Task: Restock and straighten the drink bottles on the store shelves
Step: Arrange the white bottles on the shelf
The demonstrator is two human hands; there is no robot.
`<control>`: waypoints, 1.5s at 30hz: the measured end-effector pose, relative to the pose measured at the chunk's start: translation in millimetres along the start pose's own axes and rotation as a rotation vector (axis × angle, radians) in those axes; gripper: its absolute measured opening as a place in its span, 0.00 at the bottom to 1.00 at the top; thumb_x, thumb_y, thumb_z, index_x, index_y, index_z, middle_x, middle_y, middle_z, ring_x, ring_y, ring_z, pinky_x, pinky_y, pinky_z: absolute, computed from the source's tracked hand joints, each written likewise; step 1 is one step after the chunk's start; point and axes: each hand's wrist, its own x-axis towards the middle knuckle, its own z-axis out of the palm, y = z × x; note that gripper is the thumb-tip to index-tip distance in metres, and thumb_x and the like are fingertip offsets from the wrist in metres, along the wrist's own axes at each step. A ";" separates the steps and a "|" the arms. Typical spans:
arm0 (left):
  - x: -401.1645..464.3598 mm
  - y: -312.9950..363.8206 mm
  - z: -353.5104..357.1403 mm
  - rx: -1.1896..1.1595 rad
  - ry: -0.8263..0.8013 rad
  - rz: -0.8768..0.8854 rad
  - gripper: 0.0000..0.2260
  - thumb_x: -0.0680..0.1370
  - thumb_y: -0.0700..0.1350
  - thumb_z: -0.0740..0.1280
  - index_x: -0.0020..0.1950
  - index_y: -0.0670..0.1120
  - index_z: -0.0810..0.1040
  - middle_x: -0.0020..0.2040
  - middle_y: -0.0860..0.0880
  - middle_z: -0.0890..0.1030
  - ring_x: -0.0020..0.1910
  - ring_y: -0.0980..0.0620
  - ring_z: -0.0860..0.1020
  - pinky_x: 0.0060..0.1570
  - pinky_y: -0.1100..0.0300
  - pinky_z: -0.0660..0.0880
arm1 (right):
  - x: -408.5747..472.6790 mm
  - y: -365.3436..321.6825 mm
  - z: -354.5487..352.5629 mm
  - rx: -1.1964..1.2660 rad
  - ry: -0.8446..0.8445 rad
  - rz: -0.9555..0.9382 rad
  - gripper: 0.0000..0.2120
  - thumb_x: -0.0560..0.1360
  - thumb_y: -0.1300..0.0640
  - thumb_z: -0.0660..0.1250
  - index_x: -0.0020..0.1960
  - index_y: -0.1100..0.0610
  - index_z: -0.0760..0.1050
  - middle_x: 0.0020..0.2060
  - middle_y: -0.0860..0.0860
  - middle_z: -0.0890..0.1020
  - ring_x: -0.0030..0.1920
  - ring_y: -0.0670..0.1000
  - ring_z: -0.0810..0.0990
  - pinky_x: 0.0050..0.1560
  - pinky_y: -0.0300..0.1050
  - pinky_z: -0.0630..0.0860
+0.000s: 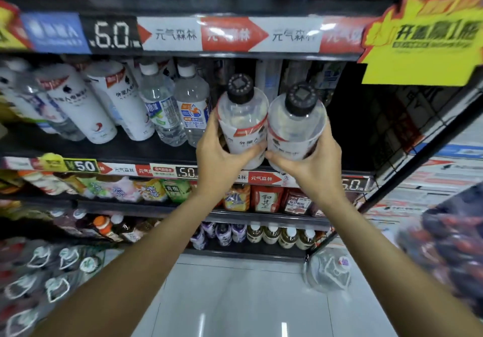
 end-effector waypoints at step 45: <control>185.2 190.6 -39.4 0.145 0.064 0.116 0.41 0.63 0.58 0.78 0.71 0.45 0.67 0.65 0.49 0.73 0.64 0.51 0.73 0.65 0.50 0.72 | 260.1 -144.8 1.1 -0.249 0.009 0.010 0.43 0.66 0.47 0.76 0.72 0.59 0.58 0.61 0.56 0.77 0.60 0.56 0.77 0.53 0.44 0.73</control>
